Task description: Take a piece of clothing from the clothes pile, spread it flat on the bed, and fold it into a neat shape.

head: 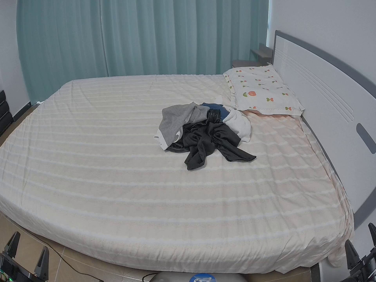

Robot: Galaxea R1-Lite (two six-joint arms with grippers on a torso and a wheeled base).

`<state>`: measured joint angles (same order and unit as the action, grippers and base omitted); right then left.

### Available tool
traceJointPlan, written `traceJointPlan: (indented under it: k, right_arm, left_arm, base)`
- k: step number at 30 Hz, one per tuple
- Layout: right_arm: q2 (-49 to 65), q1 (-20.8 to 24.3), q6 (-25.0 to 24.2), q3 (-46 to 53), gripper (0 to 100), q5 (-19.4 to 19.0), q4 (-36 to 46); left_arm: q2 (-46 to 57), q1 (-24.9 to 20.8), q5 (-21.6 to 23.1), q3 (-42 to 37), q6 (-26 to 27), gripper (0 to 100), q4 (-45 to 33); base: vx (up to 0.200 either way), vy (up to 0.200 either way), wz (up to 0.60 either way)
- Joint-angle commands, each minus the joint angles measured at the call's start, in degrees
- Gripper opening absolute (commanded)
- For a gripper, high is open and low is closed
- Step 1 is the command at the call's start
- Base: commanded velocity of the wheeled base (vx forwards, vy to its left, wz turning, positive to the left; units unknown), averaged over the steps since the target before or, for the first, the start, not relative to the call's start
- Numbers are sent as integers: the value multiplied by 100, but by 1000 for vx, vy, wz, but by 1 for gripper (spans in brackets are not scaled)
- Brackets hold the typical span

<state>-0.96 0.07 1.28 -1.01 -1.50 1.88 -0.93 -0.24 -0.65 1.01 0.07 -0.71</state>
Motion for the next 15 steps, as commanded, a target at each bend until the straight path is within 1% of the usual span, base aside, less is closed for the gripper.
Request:
traceJointPlan:
  k: [1, 3, 4, 5, 7, 8, 9, 10, 11, 13, 14, 15]
  right_arm:
    - [-53, 54, 65, -259, 100, -149, -47]
    - [-53, 54, 65, -259, 100, -149, -47]
    - [-1222, 54, -383, -1753, 100, -325, -100]
    - [-1512, 54, -348, -1929, 100, -369, -82]
    - [-1952, 89, -110, -2026, 100, -465, -56]
    - [-1952, 89, -110, -2026, 100, -465, -56]
    - [-2699, 98, 65, -1780, 100, -571, -144]
    - [-3120, 107, 57, -1639, 100, -580, -232]
    - [-3454, 133, 13, -1560, 100, -580, -355]
    - [-4342, 292, -269, -1481, 100, -580, -926]
    - [-4342, 292, -269, -1481, 100, -580, -926]
    - [-5151, 590, -726, -1534, 100, -588, -1576]
  left_arm:
    - [40, -2, 3, -84, 1, 100, 0]
    - [40, -2, 3, -84, 1, 100, 0]
    - [31, -2, 3, -84, 1, 100, 0]
    - [40, -2, 3, -84, 1, 100, 0]
    - [40, -2, -6, -84, 1, 100, 0]
    - [40, -2, -6, -84, 1, 100, 0]
    - [40, -2, 3, -84, 10, 100, 0]
    - [31, -2, 3, -84, 19, 100, 0]
    - [31, -2, 3, -84, 28, 100, 0]
    - [31, -2, 3, -84, 28, 100, 0]
    - [31, -2, 3, -84, 28, 100, 0]
    - [31, -2, 3, -84, 28, 100, 0]
  base:
    - [0, 0, 0]
    - [0, 0, 0]
    - [0, 0, 0]
    - [0, 0, 0]
    - [0, 0, 0]
    - [0, 0, 0]
    - [0, 0, 0]
    - [0, 0, 0]
    - [0, 0, 0]
    - [0, 0, 0]
    - [0, 0, 0]
    - [0, 0, 0]
